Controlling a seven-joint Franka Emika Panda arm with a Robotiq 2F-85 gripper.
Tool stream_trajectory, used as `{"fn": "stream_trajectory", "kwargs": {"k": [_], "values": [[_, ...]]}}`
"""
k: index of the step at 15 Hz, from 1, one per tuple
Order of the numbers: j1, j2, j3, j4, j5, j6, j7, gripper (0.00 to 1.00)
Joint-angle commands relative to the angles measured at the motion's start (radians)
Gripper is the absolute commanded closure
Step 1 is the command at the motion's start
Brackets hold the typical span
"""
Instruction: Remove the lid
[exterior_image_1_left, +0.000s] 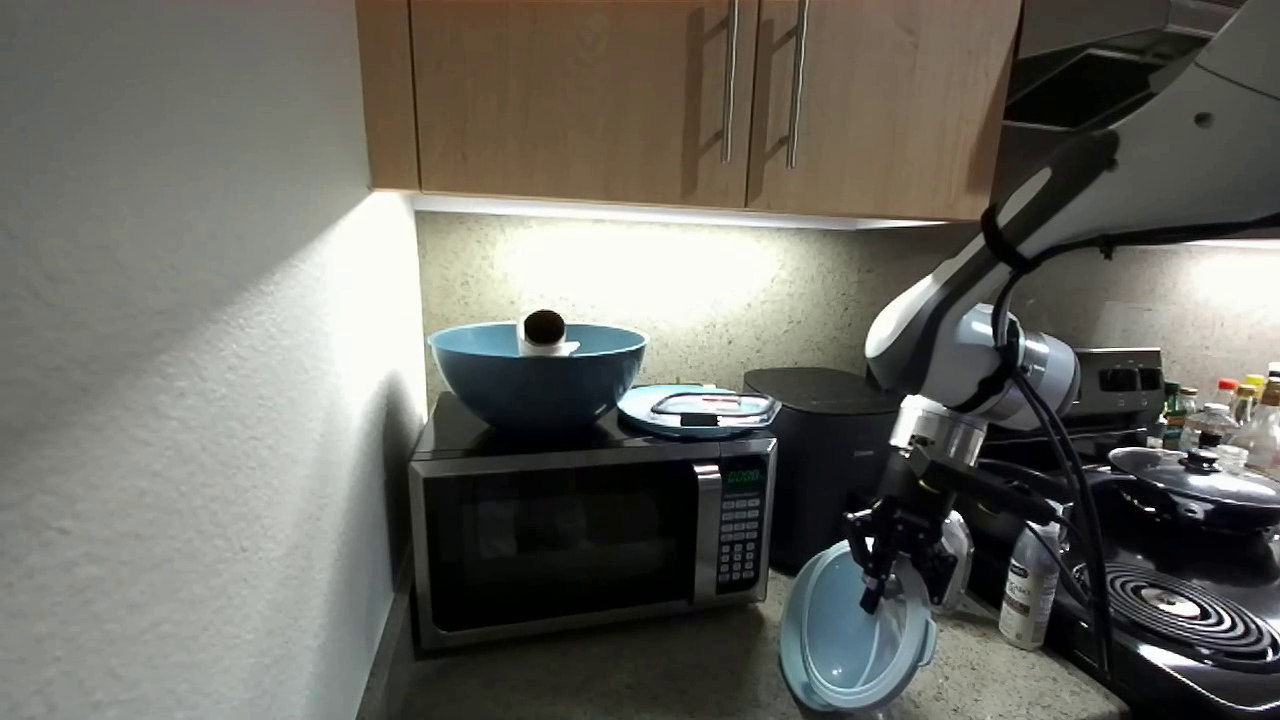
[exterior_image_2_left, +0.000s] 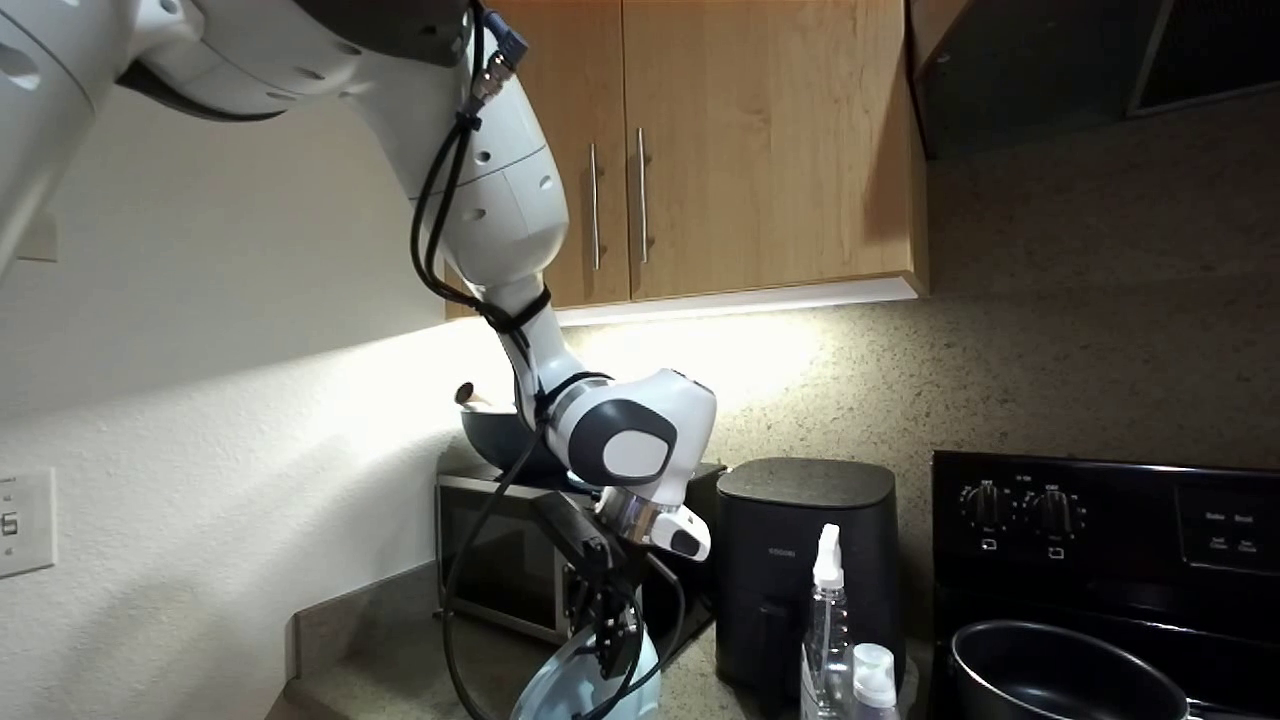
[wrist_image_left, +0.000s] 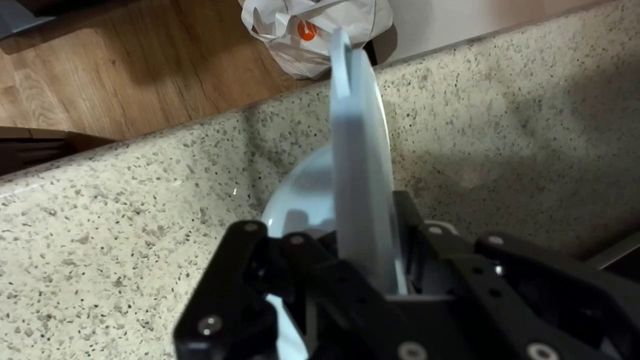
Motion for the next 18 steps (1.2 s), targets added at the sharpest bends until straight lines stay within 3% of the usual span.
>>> {"fn": "stream_trajectory", "kwargs": {"k": [1,2,3,5,10,11,13,14,15,18], "values": [[0.002,0.008,-0.004,-0.009,-0.027,0.023,0.044,0.98],[0.005,0.002,-0.005,-0.011,-0.032,0.025,0.046,0.69],[0.006,-0.001,-0.004,-0.014,-0.034,0.032,0.045,0.68],[0.008,-0.008,-0.003,-0.019,-0.038,0.046,0.044,0.56],[0.009,-0.013,0.004,-0.022,-0.049,0.070,0.040,0.23],[0.010,-0.011,0.004,-0.023,-0.049,0.077,0.039,0.67],[0.008,-0.010,0.004,-0.021,-0.044,0.068,0.038,0.65],[0.007,-0.011,0.003,-0.021,-0.046,0.066,0.040,0.72],[0.007,-0.012,0.003,-0.022,-0.046,0.067,0.040,0.33],[0.000,-0.008,0.004,-0.016,-0.035,0.049,0.037,0.26]]}}
